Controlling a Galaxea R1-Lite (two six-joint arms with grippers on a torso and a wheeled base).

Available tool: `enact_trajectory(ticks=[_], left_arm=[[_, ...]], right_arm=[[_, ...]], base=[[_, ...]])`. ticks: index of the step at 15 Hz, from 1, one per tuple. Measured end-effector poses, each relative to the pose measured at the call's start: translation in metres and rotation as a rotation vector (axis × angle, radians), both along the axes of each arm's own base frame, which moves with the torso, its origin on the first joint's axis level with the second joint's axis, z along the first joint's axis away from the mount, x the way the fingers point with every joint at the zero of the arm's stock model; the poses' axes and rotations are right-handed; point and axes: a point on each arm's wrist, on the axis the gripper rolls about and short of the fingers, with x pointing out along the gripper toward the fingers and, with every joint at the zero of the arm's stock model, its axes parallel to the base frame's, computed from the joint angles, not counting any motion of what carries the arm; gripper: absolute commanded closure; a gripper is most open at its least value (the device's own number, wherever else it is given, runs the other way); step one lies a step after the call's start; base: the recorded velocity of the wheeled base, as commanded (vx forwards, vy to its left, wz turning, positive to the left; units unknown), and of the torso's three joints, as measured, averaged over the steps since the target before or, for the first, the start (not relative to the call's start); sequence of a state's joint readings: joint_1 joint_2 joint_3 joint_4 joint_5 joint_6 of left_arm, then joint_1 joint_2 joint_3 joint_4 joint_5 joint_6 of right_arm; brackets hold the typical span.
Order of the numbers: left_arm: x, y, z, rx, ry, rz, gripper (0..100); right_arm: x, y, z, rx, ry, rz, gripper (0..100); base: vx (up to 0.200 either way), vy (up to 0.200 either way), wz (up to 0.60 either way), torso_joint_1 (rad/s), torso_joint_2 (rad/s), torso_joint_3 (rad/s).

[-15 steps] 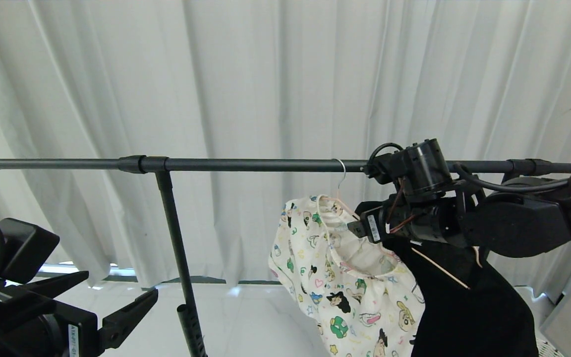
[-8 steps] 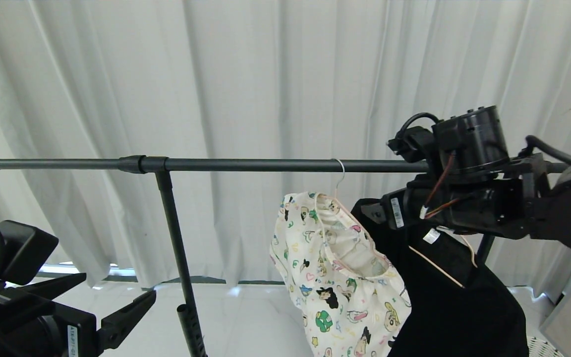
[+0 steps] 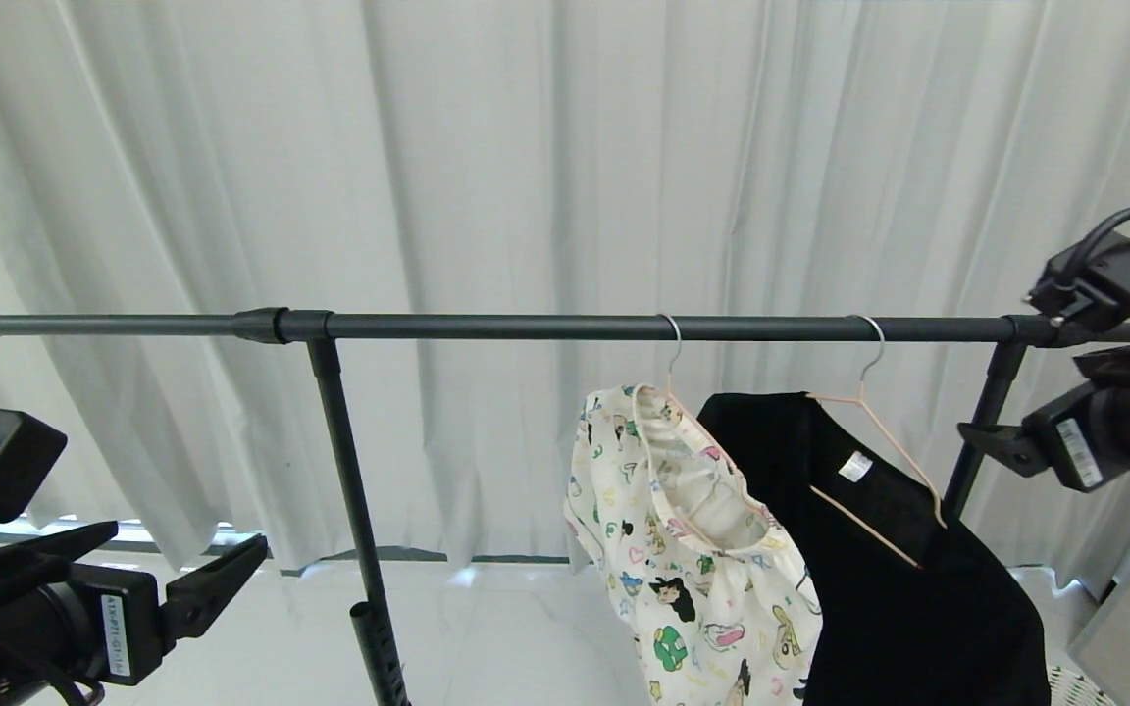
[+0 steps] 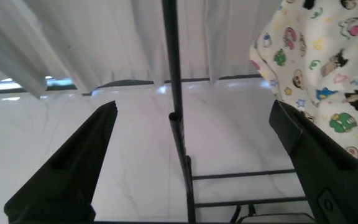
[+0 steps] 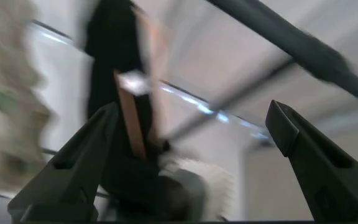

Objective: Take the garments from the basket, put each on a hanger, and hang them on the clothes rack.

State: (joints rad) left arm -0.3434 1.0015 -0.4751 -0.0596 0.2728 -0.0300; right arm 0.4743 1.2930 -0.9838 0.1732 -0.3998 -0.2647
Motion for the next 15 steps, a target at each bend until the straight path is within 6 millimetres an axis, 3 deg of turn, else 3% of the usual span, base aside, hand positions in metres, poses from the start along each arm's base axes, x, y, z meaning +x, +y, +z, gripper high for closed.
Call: enact_trajectory(ticks=[5, 15], left_arm=[[0.001, 0.005, 0.000, -0.001, -0.001, 0.039, 0], [0.001, 0.005, -0.002, 0.000, 0.006, 0.041, 0]], right_arm=[[-0.020, -0.024, 0.001, 0.006, -0.125, -0.112, 0], [-0.025, -0.027, -0.010, 0.011, -0.143, -0.121, 0]], base=[[-0.160, 0.000, 0.00, 0.005, 0.01, 0.001], [-0.200, 0.000, 0.00, 0.000, 0.00, 0.003]])
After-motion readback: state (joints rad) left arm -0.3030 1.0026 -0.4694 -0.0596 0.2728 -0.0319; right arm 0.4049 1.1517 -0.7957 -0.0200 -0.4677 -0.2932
